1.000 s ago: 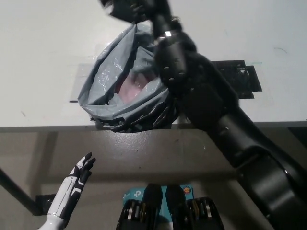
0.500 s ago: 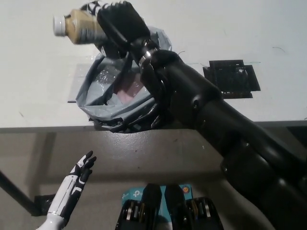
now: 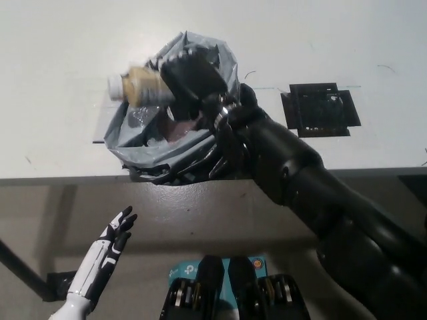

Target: Use the right hand to pick up a bottle of protein shake and place it into a plastic bag on the left side

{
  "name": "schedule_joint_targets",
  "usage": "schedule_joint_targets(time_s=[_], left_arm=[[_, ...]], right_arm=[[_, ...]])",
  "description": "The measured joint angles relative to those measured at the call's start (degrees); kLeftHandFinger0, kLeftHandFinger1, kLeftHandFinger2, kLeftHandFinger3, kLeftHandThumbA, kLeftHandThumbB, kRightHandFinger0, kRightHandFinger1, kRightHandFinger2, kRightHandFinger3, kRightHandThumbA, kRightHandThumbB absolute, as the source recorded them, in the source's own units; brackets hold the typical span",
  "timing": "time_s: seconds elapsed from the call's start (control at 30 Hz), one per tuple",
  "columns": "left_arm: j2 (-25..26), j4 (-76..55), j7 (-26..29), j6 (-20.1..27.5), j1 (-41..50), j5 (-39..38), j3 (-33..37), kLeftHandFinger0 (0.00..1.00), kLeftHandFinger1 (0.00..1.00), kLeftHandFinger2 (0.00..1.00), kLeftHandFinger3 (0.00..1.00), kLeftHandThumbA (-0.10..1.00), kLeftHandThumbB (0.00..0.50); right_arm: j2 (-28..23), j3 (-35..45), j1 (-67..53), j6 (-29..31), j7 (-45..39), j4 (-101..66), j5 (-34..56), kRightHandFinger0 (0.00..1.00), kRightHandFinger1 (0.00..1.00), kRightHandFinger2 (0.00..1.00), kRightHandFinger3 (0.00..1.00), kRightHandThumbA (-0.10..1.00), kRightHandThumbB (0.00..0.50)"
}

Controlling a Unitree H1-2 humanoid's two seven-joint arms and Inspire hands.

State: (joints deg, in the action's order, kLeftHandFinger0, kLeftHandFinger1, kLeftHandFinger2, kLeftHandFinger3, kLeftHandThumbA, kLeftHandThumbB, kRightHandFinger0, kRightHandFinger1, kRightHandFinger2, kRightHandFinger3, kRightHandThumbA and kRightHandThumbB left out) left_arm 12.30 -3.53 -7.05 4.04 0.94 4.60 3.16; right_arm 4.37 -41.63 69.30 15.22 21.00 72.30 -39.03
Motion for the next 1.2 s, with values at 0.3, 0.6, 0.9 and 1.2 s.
schedule_joint_targets(time_s=[0.3,0.6,0.9,1.2], left_arm=[[0.0,0.0,0.0,0.0,0.0,0.0,0.0,1.0,1.0,1.0,1.0,1.0,0.191],[-0.1,0.0,-0.1,-0.4,1.3,-0.1,0.0,1.0,1.0,1.0,1.0,1.0,0.214],[-0.3,0.0,-0.1,-0.5,1.7,-0.1,-0.1,1.0,1.0,1.0,1.0,1.0,0.17],[-0.3,0.0,-0.1,-0.6,1.8,-0.1,-0.2,1.0,1.0,1.0,1.0,1.0,0.182]], right_arm=[[-0.4,3.2,-0.8,0.1,-10.9,-1.2,2.1,1.0,1.0,1.0,1.0,0.9,0.5],[-1.2,10.4,-4.8,-2.2,-21.2,-15.1,7.5,1.0,1.0,1.0,1.0,0.79,0.5],[-2.1,19.6,-6.1,-7.1,-28.8,-34.4,15.9,1.0,1.0,1.0,1.0,0.97,0.5],[-4.8,28.1,-6.1,-11.5,-31.4,-52.7,22.6,1.0,1.0,1.0,1.0,1.0,0.453]])
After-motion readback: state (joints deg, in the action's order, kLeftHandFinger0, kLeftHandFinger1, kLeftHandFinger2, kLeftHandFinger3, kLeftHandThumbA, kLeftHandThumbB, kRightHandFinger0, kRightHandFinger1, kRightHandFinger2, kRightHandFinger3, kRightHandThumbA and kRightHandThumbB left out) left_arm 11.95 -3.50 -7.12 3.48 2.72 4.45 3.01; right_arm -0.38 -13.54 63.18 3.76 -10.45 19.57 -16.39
